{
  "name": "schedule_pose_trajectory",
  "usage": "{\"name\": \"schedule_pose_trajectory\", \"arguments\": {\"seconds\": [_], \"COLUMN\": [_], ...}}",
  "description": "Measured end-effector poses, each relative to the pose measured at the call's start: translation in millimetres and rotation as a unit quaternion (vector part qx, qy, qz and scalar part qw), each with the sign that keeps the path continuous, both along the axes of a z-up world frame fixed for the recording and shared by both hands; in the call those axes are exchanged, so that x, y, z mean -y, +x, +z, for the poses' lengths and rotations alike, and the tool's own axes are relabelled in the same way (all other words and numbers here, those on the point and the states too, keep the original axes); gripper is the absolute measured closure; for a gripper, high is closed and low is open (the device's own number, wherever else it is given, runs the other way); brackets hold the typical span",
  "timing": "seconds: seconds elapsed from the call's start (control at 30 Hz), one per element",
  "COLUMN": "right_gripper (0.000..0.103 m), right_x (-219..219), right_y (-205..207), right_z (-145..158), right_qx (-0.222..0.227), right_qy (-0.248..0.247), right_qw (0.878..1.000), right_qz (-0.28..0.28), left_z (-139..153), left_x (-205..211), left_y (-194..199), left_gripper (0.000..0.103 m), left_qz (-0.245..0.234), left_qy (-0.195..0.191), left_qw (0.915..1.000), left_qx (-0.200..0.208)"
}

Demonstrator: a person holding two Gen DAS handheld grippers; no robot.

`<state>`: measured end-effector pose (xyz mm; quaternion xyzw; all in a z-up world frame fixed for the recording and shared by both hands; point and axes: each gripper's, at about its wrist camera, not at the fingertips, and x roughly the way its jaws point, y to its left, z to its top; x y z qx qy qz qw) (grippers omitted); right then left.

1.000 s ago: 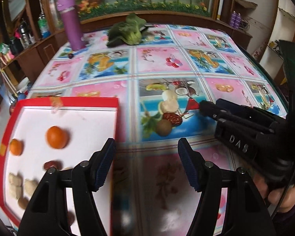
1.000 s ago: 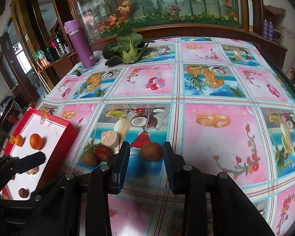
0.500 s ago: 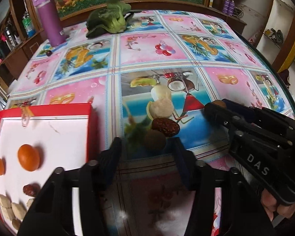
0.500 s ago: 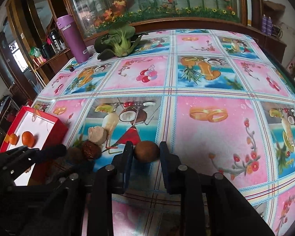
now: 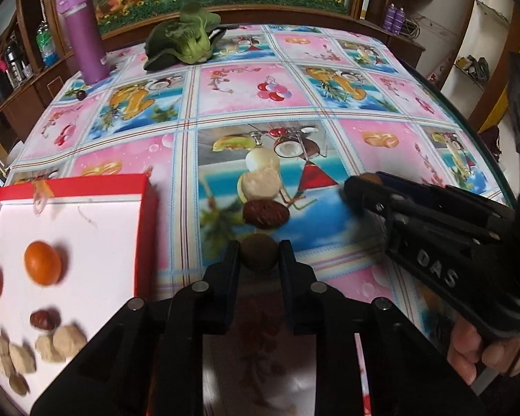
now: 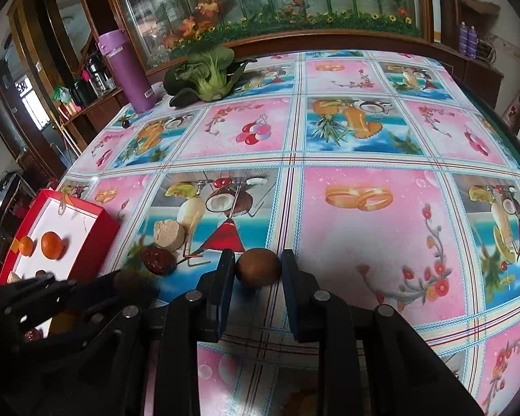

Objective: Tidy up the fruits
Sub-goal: 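Lower the brown fruit onto the tray with the left tool while the right tool places its fruit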

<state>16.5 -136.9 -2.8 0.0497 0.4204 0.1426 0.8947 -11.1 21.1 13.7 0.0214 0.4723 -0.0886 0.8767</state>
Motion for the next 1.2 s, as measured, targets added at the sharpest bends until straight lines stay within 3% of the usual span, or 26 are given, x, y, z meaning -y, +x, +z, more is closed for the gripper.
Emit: {"name": "schedule_pose_trajectory", "arguments": {"seconds": [0.13, 0.3, 0.53, 0.83, 1.2], "right_gripper": [0.077, 0.077, 0.077, 0.077, 0.077], "right_x": [2.7, -1.8, -30.3, -122.3, -178.4], "right_y": [-5.4, -23.9, -64.2, -90.7, -102.0], "right_z": [4.9, 20.8, 38.7, 48.2, 25.0], "right_qx": [0.012, 0.057, 0.077, 0.061, 0.027], "right_qy": [0.014, 0.04, 0.096, 0.099, 0.064], "right_qw": [1.0, 0.997, 0.991, 0.979, 0.975], "right_qz": [-0.002, 0.013, 0.058, 0.164, 0.21], "left_z": [15.7, 38.5, 58.8, 55.3, 27.9], "left_x": [-2.0, -16.0, -79.4, -170.8, -179.8], "left_y": [-27.1, -63.9, -119.9, -148.4, -145.0], "left_gripper": [0.079, 0.079, 0.079, 0.079, 0.079], "left_qz": [0.007, 0.018, 0.082, 0.205, 0.204], "left_qy": [-0.007, -0.016, -0.004, 0.012, -0.004], "left_qw": [0.9997, 0.998, 0.9915, 0.9721, 0.9755], "left_qx": [0.023, 0.058, 0.101, 0.113, 0.083]}}
